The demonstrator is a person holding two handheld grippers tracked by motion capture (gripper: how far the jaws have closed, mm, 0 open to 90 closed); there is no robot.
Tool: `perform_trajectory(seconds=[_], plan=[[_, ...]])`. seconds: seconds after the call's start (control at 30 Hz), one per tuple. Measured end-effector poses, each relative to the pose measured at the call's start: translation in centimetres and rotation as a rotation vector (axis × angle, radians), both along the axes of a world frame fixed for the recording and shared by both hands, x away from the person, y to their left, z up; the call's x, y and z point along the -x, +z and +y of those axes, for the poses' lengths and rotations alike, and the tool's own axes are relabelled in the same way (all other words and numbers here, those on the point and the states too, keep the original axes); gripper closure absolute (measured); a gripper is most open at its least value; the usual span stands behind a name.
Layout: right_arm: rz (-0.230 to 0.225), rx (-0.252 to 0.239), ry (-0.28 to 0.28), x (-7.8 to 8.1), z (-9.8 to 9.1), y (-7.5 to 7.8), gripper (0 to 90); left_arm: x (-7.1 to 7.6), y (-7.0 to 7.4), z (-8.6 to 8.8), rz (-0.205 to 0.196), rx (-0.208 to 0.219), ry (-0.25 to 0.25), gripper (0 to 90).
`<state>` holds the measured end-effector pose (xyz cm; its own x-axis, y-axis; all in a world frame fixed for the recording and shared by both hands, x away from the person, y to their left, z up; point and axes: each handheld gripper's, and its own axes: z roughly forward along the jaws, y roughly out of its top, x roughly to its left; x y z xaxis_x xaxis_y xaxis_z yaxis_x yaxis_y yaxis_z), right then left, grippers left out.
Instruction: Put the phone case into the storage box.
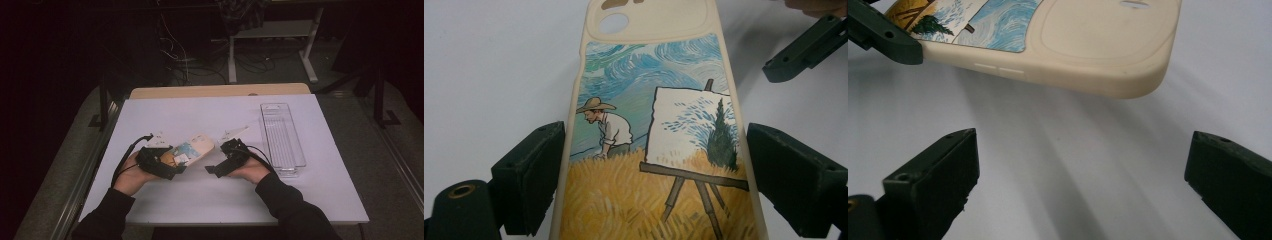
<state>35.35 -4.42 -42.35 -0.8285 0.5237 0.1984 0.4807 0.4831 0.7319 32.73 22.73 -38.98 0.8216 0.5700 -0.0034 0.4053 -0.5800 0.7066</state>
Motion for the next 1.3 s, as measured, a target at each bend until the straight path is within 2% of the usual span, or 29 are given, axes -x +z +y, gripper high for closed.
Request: perform_trajectory(seconds=[0.07, 0.1, 0.23, 0.3, 0.6, 0.8, 1.3], plan=[[-0.019, 0.014, 0.006, -0.1, 0.0, -0.2, 0.6, 0.0, 0.0, 0.0, 0.001, 0.003, 0.002, 11.7], [-0.008, 0.014, 0.002, 0.1, 0.0, -0.1, 0.6, 0.0, 0.0, 0.0, -0.002, 0.002, 0.002, 11.7], [-0.026, 0.014, 0.007, 0.2, -0.2, -0.1, 0.6, 0.1, 0.0, 0.0, 0.003, 0.000, 0.000, 11.7], [-0.017, 0.004, -0.001, 0.3, -0.1, 0.0, 0.5, 0.1, 0.0, -0.1, 0.005, 0.001, -0.001, 11.7], [-0.052, 0.025, -0.010, 0.7, -0.1, 0.4, 0.6, 0.1, 0.0, 0.0, 0.005, 0.002, -0.001, 11.7], [-0.113, 0.057, -0.012, 0.9, 0.0, 0.5, 0.6, 0.1, 0.0, 0.1, 0.004, 0.005, -0.001, 11.7], [-0.198, 0.086, -0.029, 1.3, 0.0, 0.8, 0.6, 0.1, -0.1, 0.0, 0.008, -0.002, -0.006, 11.7]])
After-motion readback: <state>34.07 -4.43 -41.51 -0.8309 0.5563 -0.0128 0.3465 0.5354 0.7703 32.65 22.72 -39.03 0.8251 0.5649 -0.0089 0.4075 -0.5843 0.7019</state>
